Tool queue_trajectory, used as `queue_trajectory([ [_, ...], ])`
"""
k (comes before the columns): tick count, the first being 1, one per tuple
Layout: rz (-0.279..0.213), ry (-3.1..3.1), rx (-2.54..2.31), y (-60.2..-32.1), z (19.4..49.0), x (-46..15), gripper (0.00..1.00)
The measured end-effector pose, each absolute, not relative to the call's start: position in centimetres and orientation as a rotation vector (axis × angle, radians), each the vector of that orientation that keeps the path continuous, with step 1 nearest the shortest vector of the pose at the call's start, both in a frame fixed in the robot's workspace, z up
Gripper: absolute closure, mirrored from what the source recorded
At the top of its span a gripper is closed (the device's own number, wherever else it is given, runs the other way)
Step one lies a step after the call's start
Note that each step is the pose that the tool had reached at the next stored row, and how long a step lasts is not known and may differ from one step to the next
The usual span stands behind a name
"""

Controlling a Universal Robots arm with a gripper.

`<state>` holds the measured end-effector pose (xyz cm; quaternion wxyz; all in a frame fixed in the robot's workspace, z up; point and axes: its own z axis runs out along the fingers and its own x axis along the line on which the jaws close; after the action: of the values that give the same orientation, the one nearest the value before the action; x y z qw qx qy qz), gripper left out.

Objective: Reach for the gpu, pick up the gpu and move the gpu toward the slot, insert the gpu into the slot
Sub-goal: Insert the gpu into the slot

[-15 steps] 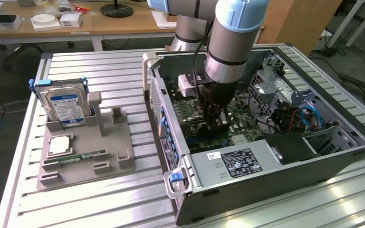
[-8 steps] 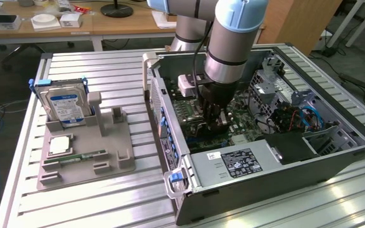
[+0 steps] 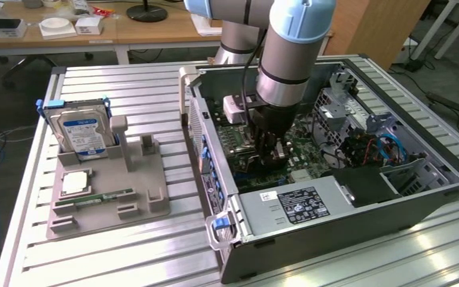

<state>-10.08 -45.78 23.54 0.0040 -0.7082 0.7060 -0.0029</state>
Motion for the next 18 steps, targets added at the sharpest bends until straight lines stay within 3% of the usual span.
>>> queue_trajectory([
  [8, -0.009, 2.213, -2.219, -45.8, 23.6, -10.1, 0.73],
  [9, -0.009, 2.212, -2.219, -45.8, 23.6, -10.1, 0.67],
  [18, -0.016, 2.209, -2.216, -45.8, 25.5, -10.1, 0.67],
])
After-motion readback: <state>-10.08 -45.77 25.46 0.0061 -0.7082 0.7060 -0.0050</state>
